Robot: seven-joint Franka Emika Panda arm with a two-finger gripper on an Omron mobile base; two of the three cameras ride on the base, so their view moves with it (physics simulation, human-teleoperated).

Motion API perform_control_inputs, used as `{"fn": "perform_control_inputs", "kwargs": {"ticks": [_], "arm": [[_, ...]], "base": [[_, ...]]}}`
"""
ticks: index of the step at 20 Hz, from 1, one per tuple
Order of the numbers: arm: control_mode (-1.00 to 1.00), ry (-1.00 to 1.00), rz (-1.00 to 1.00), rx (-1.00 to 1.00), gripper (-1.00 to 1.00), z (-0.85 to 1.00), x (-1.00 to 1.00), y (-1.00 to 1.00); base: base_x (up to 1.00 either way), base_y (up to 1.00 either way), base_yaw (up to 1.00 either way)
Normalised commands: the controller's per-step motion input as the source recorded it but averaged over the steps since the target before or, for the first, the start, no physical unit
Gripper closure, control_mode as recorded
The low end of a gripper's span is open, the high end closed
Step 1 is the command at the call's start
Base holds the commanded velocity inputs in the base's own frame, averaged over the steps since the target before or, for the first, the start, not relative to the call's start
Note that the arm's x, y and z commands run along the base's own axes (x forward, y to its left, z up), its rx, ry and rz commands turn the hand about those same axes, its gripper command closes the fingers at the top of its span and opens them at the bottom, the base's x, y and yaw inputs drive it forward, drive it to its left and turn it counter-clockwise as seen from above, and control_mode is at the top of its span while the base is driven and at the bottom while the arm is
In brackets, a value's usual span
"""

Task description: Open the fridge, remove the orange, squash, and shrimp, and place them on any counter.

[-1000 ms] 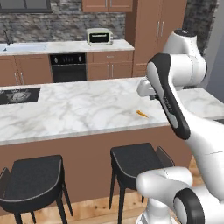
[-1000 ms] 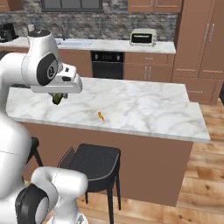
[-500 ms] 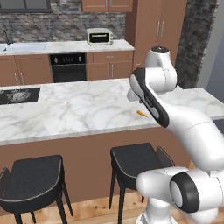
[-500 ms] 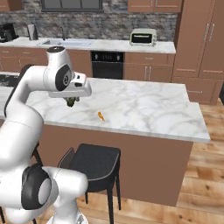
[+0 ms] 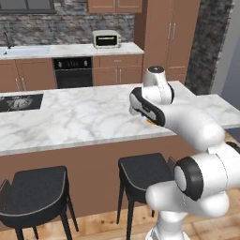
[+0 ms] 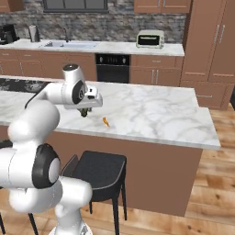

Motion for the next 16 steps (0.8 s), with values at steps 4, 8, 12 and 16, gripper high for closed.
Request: {"fn": "perform_control_inputs", "kwargs": {"ticks": [4, 8, 12, 16], "arm": [[-1.0, 0.03, 0.0, 0.0, 1.0, -0.39, 0.64, 0.0], [-1.0, 0.0, 0.0, 0.0, 1.0, -0.33, 0.48, 0.0], [-1.0, 0.0, 0.0, 0.0, 1.0, -0.26, 0.36, 0.0], [-1.0, 0.0, 0.0, 0.0, 1.0, -0.27, 0.36, 0.0]], "base": [[0.0, 0.0, 0.0], [0.0, 0.0, 0.0], [0.0, 0.0, 0.0], [0.0, 0.0, 0.0]]}}
